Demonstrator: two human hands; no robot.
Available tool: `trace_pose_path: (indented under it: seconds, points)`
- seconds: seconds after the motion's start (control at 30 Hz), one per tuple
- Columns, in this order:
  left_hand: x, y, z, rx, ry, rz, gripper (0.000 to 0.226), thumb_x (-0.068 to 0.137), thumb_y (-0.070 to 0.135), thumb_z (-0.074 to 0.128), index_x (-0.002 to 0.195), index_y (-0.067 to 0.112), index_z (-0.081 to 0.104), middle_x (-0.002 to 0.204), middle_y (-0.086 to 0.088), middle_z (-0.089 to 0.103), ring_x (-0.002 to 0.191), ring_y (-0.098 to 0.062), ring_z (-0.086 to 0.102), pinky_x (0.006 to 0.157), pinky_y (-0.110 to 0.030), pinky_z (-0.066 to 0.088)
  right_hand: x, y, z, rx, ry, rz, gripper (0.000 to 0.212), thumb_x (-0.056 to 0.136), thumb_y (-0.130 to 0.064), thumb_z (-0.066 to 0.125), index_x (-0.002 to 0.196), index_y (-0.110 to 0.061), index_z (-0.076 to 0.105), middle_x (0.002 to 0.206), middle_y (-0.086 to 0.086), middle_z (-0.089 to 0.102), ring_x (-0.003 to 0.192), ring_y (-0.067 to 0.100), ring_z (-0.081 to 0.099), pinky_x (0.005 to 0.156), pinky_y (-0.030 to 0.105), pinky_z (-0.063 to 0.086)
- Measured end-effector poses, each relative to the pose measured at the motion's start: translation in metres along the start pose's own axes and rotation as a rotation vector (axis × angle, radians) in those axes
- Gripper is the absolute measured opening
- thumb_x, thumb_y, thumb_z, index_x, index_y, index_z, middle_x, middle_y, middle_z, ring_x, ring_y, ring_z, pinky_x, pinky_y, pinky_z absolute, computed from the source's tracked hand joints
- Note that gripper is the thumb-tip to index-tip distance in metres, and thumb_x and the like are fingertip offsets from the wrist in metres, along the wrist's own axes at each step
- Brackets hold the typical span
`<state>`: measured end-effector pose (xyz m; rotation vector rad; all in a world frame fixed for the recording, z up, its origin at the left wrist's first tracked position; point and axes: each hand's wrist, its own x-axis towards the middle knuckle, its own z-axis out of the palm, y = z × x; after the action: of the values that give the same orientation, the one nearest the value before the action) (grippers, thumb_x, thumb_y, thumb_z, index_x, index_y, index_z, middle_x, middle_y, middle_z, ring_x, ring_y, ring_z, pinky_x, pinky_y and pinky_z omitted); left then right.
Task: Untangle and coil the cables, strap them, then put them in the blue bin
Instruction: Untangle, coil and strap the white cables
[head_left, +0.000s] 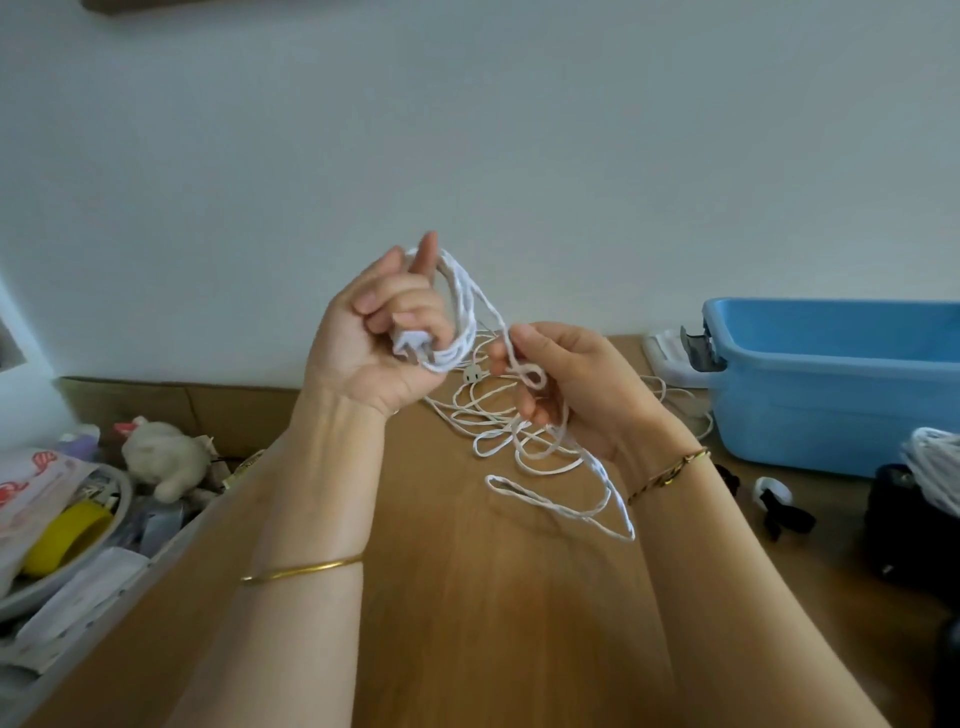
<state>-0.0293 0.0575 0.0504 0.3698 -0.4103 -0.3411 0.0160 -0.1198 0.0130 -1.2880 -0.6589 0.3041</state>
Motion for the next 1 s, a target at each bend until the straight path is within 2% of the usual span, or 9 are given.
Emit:
trace_pose_path:
  seconds: [0.13, 0.27, 0.37, 0.47, 0.67, 0.77, 0.9, 0.97, 1.0]
  points:
    - [-0.006, 0.012, 0.001, -0.16, 0.137, 0.428, 0.033, 0.099, 0.015, 0.041, 0.093, -0.008, 0.063, 0.035, 0.003, 0.038, 0.031, -0.011, 0.037, 0.059, -0.022, 0.05, 0.001, 0.009, -0.008, 0.027, -0.022, 0.106, 0.027, 0.099, -0.017, 0.043, 0.088, -0.003, 0.063, 0.062, 0.002, 0.06, 0.029, 0.003, 0.024, 0.032, 0.014, 0.018]
    - [-0.005, 0.017, 0.0, -0.104, 0.199, 0.645, 0.029, 0.099, 0.007, 0.036, 0.116, -0.013, 0.046, 0.046, 0.003, 0.041, 0.038, -0.011, 0.04, 0.079, -0.041, 0.051, 0.001, 0.011, -0.006, -0.189, -0.017, 0.166, 0.021, 0.089, -0.031, 0.059, 0.089, -0.013, 0.07, 0.052, -0.003, 0.04, 0.038, 0.005, 0.018, 0.033, 0.016, 0.016]
    - [0.0, 0.013, -0.003, 0.091, 0.235, 0.725, 0.018, 0.097, 0.002, 0.033, 0.101, -0.001, 0.05, 0.052, 0.001, 0.044, 0.043, -0.01, 0.044, 0.087, -0.046, 0.049, -0.001, 0.007, -0.001, -0.325, -0.086, 0.139, 0.009, 0.082, -0.022, 0.069, 0.074, -0.02, 0.072, 0.054, 0.0, 0.042, 0.041, 0.007, 0.018, 0.037, 0.018, 0.015]
    - [0.001, 0.008, -0.011, 0.269, 0.364, 0.804, 0.043, 0.101, 0.006, 0.034, 0.063, 0.01, 0.054, 0.053, 0.002, 0.048, 0.046, -0.008, 0.047, 0.088, -0.045, 0.048, -0.007, -0.003, 0.001, -0.385, -0.219, 0.159, 0.016, 0.087, -0.022, 0.062, 0.074, -0.014, 0.068, 0.047, -0.006, 0.039, 0.04, 0.007, 0.023, 0.038, 0.016, 0.018]
    - [0.01, -0.003, -0.026, 0.806, 0.631, 0.91, 0.014, 0.102, 0.011, 0.039, 0.092, 0.012, 0.049, 0.069, 0.003, 0.051, 0.056, -0.004, 0.052, 0.089, -0.044, 0.052, -0.011, -0.013, 0.004, -0.269, -0.332, 0.185, 0.034, 0.094, -0.02, 0.048, 0.062, -0.01, 0.056, 0.052, 0.004, 0.048, 0.042, 0.012, 0.042, 0.04, 0.015, 0.033]
    - [0.015, -0.014, -0.027, 1.21, 0.657, 0.878, 0.017, 0.101, 0.006, 0.04, 0.109, 0.019, 0.047, 0.073, 0.002, 0.056, 0.064, -0.007, 0.054, 0.076, -0.035, 0.052, -0.009, -0.019, 0.001, -0.075, -0.248, 0.207, 0.035, 0.095, -0.018, 0.044, 0.062, -0.009, 0.049, 0.047, 0.002, 0.035, 0.043, 0.019, 0.044, 0.046, 0.022, 0.039]
    - [0.009, -0.022, -0.023, 1.838, 0.621, 0.564, 0.025, 0.1, 0.01, 0.04, 0.087, 0.032, 0.045, 0.078, 0.004, 0.06, 0.071, -0.012, 0.055, 0.069, -0.025, 0.047, -0.009, -0.023, -0.006, -0.085, -0.128, 0.118, 0.02, 0.089, -0.007, 0.056, 0.072, 0.002, 0.053, 0.055, 0.005, 0.029, 0.037, 0.014, 0.038, 0.049, 0.027, 0.049]
    - [0.006, -0.024, -0.018, 1.885, 0.582, 0.356, 0.016, 0.101, 0.024, 0.042, 0.09, 0.021, 0.052, 0.081, 0.0, 0.061, 0.073, -0.014, 0.058, 0.071, -0.029, 0.05, -0.007, -0.02, -0.007, -0.192, -0.083, 0.045, 0.015, 0.084, -0.006, 0.063, 0.085, 0.009, 0.061, 0.06, 0.009, 0.04, 0.038, 0.01, 0.039, 0.056, 0.03, 0.051]
    - [0.004, -0.024, -0.016, 1.86, 0.554, 0.259, 0.026, 0.1, 0.036, 0.043, 0.092, 0.015, 0.055, 0.081, -0.002, 0.061, 0.073, -0.015, 0.059, 0.072, -0.035, 0.051, -0.005, -0.018, -0.008, -0.246, -0.052, 0.008, 0.014, 0.084, -0.007, 0.065, 0.087, 0.006, 0.064, 0.061, 0.01, 0.046, 0.039, 0.009, 0.041, 0.057, 0.03, 0.05]
